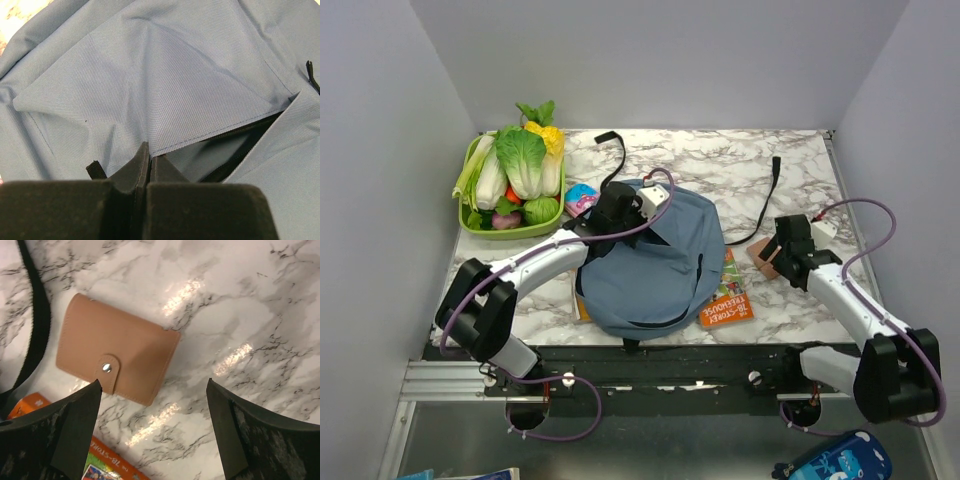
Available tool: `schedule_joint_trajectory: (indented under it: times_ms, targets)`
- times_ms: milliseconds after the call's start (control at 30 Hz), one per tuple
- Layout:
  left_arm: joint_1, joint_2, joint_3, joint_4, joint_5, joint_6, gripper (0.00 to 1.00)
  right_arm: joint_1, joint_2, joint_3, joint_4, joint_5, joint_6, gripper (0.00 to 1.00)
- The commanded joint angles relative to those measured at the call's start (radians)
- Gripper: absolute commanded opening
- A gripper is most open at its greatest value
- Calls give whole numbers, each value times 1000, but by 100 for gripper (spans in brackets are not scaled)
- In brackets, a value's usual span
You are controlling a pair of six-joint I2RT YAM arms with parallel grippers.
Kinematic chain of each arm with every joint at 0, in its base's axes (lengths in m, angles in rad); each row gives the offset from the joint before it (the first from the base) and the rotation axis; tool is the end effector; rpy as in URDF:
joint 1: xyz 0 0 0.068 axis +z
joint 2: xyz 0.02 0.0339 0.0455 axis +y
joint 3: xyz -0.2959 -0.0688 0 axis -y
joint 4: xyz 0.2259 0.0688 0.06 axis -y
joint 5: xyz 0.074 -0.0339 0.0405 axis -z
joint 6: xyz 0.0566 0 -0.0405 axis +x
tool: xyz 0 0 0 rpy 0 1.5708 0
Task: Pack the student bag
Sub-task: Pick up the personal item from the center of the board.
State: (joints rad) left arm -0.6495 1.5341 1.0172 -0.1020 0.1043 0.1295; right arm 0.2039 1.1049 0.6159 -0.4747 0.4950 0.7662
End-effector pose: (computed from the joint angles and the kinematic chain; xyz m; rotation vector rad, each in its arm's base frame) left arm 0.2682 -0.2111 0.2741 0.8960 2.0260 -0.4052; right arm 0.1869 0.0112 0.2230 0.8410 2.2333 -0.1843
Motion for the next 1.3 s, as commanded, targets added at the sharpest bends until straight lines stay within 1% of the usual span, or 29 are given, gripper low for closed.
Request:
schedule_joint_trajectory:
  times_ms: [0,100,133,200,233,333,433,533,633,733,767,833,867,933,1033,1100,1267]
  targets:
    - [-4,-65,-17,31,11,-24,0,-80,82,82,-56,-81,-28,94]
    - [-4,-75,-26,30,9,-27,0,-142,133,103,-54,-102,-62,96]
    - [-4,-77,-29,28,9,-28,0,-185,150,107,-48,-133,-74,96]
    - [-4,-80,-32,30,17,-30,0,-225,186,107,-22,-170,-117,97]
    - [-4,-80,-34,33,17,-30,0,-262,197,105,-9,-217,-133,97]
    - [-4,-75,-32,33,20,-30,0,-303,253,107,30,-300,-179,97]
    - [-4,-72,-28,35,18,-28,0,-307,277,96,47,-375,-189,97]
    - [-2,-66,-22,36,18,-30,0,-307,279,64,82,-415,-157,97]
    - [-2,-63,-17,36,20,-31,0,-307,279,35,119,-444,-122,94]
    - [-2,-58,-16,36,18,-28,0,-308,274,4,172,-476,-81,87]
    - [-2,-57,-16,36,17,-27,0,-307,267,-13,201,-483,-67,83]
    - [-2,-57,-17,38,11,-22,0,-307,260,-31,231,-489,-58,79]
    - [-2,-57,-19,38,9,-18,0,-307,259,-39,249,-519,-65,75]
    - [-2,-57,-23,41,5,-16,0,-307,240,-28,236,-501,-80,72]
    - [-2,-57,-29,42,5,-14,0,-307,181,-18,216,-432,-122,72]
    - [-2,-55,-31,45,5,-16,0,-307,170,-2,214,-437,-153,70]
    - [-2,-55,-26,39,6,-16,0,-307,252,44,199,-451,-185,71]
